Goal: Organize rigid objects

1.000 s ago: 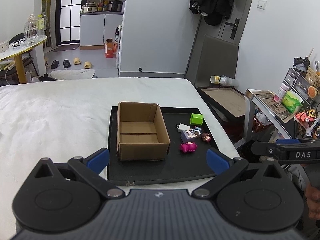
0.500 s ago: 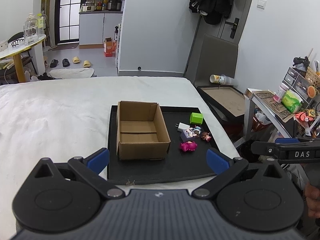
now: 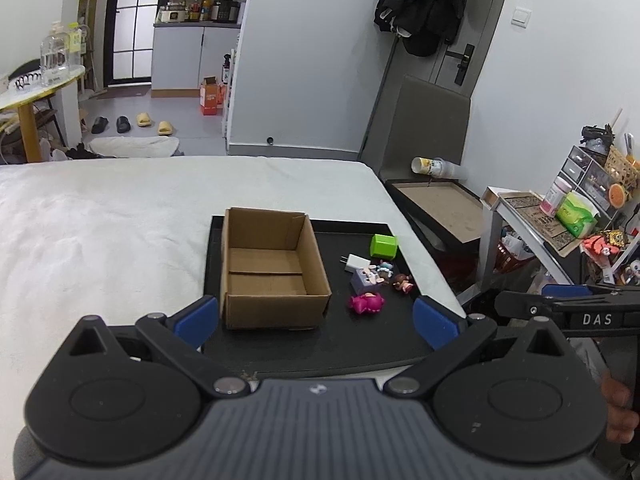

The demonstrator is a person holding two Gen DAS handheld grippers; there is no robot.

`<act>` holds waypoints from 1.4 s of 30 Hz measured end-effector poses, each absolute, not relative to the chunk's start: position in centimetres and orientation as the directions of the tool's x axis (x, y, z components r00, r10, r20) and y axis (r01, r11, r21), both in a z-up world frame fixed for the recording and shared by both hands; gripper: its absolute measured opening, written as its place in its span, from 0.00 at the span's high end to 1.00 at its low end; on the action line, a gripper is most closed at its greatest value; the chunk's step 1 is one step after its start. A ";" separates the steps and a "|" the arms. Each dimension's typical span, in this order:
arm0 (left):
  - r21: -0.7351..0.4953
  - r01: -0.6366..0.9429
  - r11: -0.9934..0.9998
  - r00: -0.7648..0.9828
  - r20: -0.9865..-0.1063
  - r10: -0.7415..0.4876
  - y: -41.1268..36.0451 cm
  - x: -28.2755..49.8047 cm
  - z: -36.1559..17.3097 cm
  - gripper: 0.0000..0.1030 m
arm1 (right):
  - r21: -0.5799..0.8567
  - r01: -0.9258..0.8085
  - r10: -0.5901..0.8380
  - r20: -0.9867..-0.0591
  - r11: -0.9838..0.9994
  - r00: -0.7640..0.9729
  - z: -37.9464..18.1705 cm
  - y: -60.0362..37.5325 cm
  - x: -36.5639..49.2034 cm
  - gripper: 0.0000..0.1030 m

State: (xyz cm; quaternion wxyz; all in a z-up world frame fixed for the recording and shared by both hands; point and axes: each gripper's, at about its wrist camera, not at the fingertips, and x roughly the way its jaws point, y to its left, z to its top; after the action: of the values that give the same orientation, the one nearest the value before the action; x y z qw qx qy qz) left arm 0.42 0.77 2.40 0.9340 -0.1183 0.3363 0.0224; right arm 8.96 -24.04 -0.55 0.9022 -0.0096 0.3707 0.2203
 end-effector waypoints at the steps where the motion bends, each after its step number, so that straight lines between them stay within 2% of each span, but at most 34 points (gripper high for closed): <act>1: -0.208 -0.122 0.970 0.773 -0.633 -0.039 0.8 0.6 2.4 0.00 | 0.147 -0.399 0.387 -0.676 0.905 0.628 -0.6 -24.1 9.2 0.00; 13: -0.195 -0.145 0.970 0.757 -0.654 -0.018 1.6 3.5 1.1 0.00 | 0.192 -0.385 0.405 -0.683 0.902 0.608 -1.7 -24.5 11.9 0.00; 33: -0.248 -0.260 0.933 0.678 -0.735 -0.007 5.6 9.8 -3.5 0.02 | 0.269 -0.319 0.409 -0.727 0.909 0.552 -5.9 -24.8 18.2 0.00; 42: -0.279 -0.351 0.894 0.635 -0.772 0.008 7.8 12.5 -6.2 0.03 | 0.320 -0.269 0.415 -0.764 0.908 0.494 -8.6 -24.8 21.4 0.06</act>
State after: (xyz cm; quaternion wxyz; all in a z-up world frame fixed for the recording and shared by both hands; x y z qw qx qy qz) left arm 12.49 7.77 -6.18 0.8804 -0.2065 0.4146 0.1020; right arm 21.45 -24.81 -8.57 0.8607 0.0791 0.4619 0.1988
